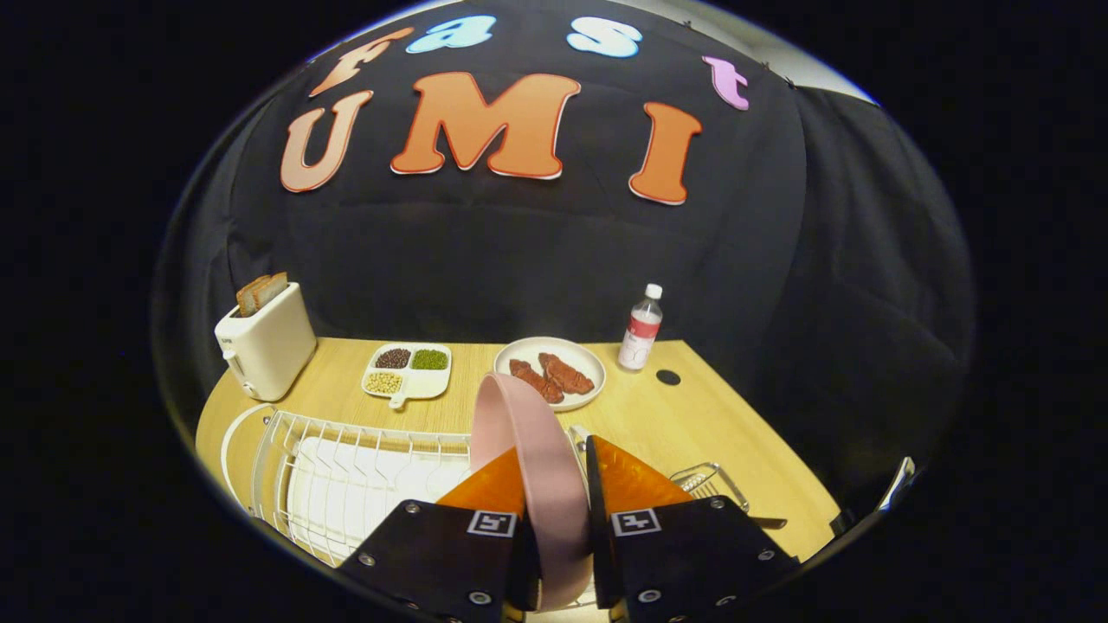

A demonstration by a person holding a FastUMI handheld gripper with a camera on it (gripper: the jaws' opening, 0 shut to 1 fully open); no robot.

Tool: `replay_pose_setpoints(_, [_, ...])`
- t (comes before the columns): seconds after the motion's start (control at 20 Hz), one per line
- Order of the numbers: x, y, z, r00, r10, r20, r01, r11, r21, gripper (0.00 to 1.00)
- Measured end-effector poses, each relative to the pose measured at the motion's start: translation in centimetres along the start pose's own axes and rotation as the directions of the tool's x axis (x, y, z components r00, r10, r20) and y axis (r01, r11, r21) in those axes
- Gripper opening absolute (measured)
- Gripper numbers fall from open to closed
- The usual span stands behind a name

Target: Take the plate from the dish rack, then take the spoon from the basket and place it into the plate.

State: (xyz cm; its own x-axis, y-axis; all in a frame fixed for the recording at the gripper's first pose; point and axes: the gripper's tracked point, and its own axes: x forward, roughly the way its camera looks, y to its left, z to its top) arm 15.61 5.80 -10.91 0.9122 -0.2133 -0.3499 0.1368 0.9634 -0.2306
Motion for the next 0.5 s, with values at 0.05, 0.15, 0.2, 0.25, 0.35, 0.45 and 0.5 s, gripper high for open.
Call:
replay_pose_setpoints(0.05, [-0.4, -0.3, 0.7, 1.000, -0.003, 0.013, 0.004, 1.000, -0.013, 0.25])
replay_pose_setpoints(0.15, [-1.6, -0.4, 1.9, 0.999, 0.010, 0.038, -0.010, 1.000, -0.015, 0.25])
replay_pose_setpoints(0.2, [-2.3, -0.6, 2.0, 0.999, 0.022, 0.038, -0.022, 1.000, -0.007, 0.25])
replay_pose_setpoints(0.25, [-3.0, -0.6, 1.6, 0.999, 0.038, 0.031, -0.038, 0.999, 0.002, 0.25])
replay_pose_setpoints(0.35, [-5.0, -0.7, 0.7, 0.997, 0.075, 0.012, -0.076, 0.996, 0.036, 0.26])
replay_pose_setpoints(0.45, [-7.2, -0.8, -0.7, 0.993, 0.118, -0.005, -0.117, 0.989, 0.086, 0.25])
replay_pose_setpoints(0.5, [-8.4, -0.9, -1.5, 0.990, 0.139, -0.015, -0.136, 0.984, 0.117, 0.25])
